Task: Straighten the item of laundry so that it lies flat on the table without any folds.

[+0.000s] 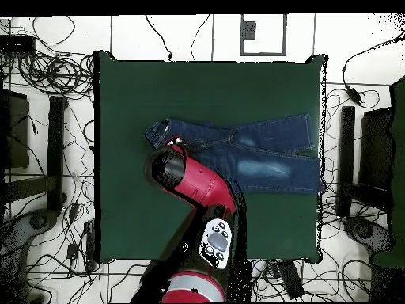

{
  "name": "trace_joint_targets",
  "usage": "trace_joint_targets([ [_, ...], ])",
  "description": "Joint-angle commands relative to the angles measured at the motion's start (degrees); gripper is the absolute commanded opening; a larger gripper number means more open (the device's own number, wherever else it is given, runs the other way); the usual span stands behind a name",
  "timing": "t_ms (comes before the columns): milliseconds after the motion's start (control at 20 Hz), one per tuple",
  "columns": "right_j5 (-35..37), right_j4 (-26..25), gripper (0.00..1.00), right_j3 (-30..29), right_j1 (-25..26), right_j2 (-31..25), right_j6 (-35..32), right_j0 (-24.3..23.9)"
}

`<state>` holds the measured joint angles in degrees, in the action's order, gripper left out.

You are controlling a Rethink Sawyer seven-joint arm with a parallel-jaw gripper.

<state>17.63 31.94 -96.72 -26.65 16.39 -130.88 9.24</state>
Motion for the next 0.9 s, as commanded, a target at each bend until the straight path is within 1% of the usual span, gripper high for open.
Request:
trace_joint_targets([
  [50,10.3,1.3,1.00,-1.8,3.1,-0.5,-15.3,2.9],
  [200,10.5,1.0,1.00,-2.3,3.6,-0.6,-14.6,2.5],
  [400,8.3,1.2,1.00,-4.7,3.6,-0.6,-14.2,2.9],
  [500,5.5,1.7,1.00,-6.3,3.5,-1.2,-14.4,3.1],
  [600,1.0,2.2,1.00,-7.8,3.8,-2.9,-14.2,2.3],
  [750,-6.1,2.5,1.00,-10.1,4.8,-7.7,-13.5,-0.5],
  [900,-10.7,2.2,1.00,-11.0,6.3,-10.4,-14.1,-1.9],
])
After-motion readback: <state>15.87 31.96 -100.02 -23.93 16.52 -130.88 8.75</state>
